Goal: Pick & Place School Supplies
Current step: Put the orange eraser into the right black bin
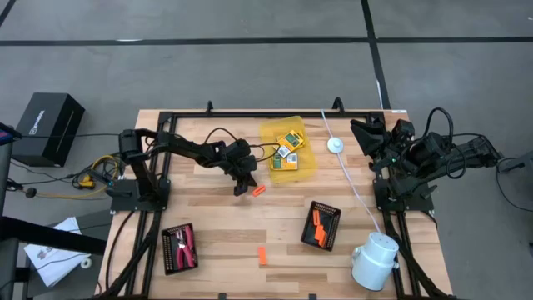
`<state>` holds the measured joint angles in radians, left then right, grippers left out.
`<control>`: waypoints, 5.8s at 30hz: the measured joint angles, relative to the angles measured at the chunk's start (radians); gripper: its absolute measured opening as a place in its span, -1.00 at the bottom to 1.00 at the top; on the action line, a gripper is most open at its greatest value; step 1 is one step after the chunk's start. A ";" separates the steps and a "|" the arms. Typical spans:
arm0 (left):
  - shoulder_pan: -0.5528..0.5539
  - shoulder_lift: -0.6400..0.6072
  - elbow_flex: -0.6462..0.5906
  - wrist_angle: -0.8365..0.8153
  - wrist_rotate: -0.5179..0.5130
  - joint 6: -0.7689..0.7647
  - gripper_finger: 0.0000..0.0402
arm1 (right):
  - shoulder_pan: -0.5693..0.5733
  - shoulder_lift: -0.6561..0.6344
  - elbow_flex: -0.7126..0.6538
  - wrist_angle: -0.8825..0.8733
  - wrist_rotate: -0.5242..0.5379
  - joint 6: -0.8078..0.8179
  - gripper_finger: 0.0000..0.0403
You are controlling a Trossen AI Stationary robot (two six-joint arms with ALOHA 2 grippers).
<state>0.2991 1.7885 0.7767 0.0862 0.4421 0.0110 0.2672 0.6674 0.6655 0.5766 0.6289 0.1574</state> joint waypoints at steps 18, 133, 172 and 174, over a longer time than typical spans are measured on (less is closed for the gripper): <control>-0.025 0.000 0.001 0.029 0.052 -0.016 -1.00 | 0.000 0.000 0.000 -0.001 0.000 0.000 -0.45; -0.152 -0.560 -0.182 -0.231 -0.255 -0.201 -1.00 | -0.195 1.319 0.604 -0.753 -0.527 0.943 -1.00; -0.152 -0.560 -0.182 -0.219 -0.226 -0.173 -1.00 | -0.375 1.307 0.652 -1.118 -0.505 0.827 -1.00; -0.152 -0.560 -0.182 -0.219 -0.226 -0.173 -1.00 | -0.375 1.306 0.652 -1.097 -0.505 0.827 -1.00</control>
<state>0.1467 1.2289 0.5945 -0.1329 0.2157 -0.1623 -0.1081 1.9730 1.3171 -0.5200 0.1239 0.9848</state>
